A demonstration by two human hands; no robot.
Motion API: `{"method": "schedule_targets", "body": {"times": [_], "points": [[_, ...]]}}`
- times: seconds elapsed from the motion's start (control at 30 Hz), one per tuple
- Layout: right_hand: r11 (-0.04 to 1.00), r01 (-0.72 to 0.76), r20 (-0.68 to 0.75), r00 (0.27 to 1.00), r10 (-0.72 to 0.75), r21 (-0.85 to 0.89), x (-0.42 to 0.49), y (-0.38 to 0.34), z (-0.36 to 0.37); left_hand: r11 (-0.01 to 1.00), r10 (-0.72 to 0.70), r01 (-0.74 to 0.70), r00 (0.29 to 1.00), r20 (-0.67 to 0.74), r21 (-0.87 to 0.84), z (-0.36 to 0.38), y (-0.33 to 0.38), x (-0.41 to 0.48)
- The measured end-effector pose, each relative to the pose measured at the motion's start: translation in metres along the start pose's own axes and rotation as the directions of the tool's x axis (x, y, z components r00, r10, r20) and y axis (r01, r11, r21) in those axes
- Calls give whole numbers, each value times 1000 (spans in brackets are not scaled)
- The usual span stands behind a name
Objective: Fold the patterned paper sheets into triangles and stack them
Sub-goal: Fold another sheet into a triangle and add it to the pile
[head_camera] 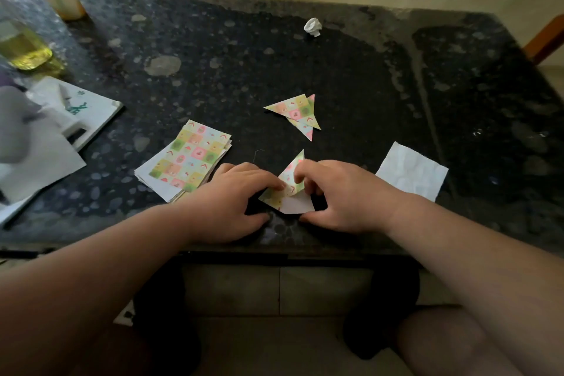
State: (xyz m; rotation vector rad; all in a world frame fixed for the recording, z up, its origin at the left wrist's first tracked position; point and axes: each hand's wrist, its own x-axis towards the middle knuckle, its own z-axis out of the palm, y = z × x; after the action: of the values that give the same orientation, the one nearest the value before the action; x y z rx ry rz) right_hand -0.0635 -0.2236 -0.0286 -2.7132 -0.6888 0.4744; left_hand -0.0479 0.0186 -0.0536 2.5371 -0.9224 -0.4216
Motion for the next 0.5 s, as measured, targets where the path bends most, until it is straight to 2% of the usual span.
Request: {"method": "schedule_targets", "body": {"times": [0.1,0.2,0.27,0.37,0.5], "points": [[987,34,-19,999,-37,-158,1,0,3,997,17,-15,1000,-22,75,3,2,0],[968,89,-79,991,-110,-235,2,2,7,990,20,-12,998,-57,143,7,5,1],[955,120,-46,989,-138,-271,3,4,11,984,34,-23,998,-62,174,11,6,-1],[961,144,-18,988,-152,-235,4,6,17,973,46,-24,995,-88,230,15,8,-5],[967,163,-80,980,-182,-196,2,11,23,950,32,-14,998,-54,311,17,9,-11]]}}
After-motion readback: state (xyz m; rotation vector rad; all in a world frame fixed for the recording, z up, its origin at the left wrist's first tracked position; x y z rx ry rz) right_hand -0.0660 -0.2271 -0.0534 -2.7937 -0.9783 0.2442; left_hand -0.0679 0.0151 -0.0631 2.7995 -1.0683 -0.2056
